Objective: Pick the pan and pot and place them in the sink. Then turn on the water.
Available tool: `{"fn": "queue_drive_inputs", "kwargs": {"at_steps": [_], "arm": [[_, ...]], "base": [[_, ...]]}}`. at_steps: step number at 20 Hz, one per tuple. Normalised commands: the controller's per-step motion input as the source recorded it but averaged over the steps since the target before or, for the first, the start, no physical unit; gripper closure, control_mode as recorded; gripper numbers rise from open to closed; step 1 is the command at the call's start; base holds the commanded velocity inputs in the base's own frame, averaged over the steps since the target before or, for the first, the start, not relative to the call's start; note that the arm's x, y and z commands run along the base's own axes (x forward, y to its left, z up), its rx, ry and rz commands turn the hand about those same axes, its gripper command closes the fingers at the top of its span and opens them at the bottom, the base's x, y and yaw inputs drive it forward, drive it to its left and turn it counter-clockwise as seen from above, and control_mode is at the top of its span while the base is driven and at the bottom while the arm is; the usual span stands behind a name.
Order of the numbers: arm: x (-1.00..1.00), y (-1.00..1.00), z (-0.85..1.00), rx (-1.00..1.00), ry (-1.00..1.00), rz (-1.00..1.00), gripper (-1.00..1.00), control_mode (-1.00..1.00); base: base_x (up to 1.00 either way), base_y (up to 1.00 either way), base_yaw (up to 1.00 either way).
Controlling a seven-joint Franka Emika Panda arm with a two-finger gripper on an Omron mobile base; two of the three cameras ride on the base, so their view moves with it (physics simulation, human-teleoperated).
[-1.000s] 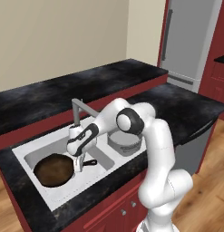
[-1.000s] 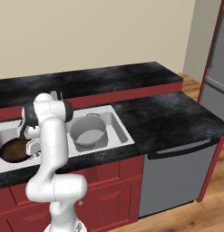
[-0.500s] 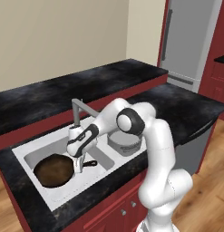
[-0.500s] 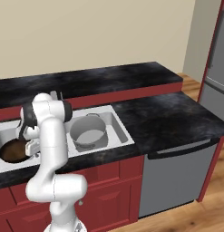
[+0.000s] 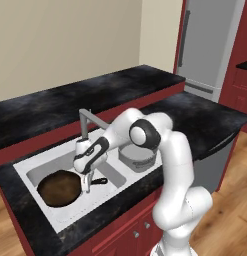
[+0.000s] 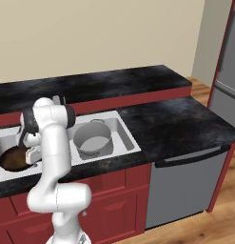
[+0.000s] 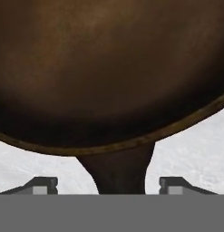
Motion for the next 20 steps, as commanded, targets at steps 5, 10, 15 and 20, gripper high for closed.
{"fn": "queue_drive_inputs", "kwargs": {"at_steps": [5,10,15,20], "arm": [[0.00,0.00,0.56,0.01,-0.09,0.00,-1.00,-1.00],[-0.01,0.00,0.66,0.01,-0.15,0.00,-1.00,-1.00],[-0.16,0.00,0.61,0.00,-0.12,0.03,-1.00,-1.00],[-0.20,0.00,0.52,0.00,-0.07,0.02,-1.00,-1.00]], "base": [[0.00,0.00,0.00],[0.00,0.00,0.00],[0.00,0.00,0.00],[0.00,0.00,0.00]]}}
